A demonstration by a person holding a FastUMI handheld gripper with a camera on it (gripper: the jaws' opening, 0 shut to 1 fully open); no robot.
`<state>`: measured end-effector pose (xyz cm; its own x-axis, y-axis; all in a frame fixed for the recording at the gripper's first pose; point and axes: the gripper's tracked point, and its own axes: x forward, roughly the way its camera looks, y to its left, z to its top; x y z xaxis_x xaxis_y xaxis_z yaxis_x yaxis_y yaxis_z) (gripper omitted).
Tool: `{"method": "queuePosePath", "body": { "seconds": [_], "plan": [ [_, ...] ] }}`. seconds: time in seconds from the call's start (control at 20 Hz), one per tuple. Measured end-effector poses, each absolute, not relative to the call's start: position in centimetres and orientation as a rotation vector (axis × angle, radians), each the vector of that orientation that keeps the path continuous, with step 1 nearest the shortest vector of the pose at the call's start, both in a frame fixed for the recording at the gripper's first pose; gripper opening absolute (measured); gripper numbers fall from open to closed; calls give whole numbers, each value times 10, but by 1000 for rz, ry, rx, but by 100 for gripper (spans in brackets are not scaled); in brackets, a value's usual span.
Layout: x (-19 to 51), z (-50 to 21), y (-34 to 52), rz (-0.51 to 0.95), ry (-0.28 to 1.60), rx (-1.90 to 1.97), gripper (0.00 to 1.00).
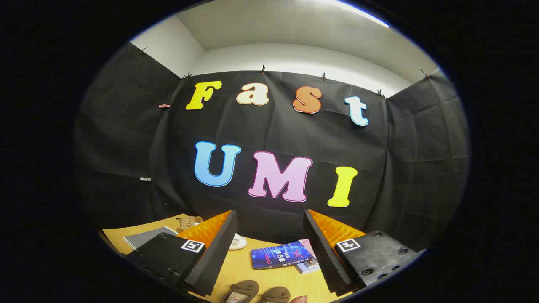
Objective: Open the storage box then place both shoes into the box .Put the left shoe in first, then the right shoe, with the right side of both shoes facing outward in a uniform manner.
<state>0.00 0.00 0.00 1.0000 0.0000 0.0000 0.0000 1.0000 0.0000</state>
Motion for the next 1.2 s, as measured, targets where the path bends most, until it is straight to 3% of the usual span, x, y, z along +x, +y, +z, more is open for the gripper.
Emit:
{"method": "queuePosePath", "body": {
  "seconds": [0.95,1.1,1.2],
  "plan": [
    [-5,-2,17,58,7,8,98],
    [0,-6,45,178,31,69,98],
    [-3,-23,89,373,130,208,97]
  ]
}}
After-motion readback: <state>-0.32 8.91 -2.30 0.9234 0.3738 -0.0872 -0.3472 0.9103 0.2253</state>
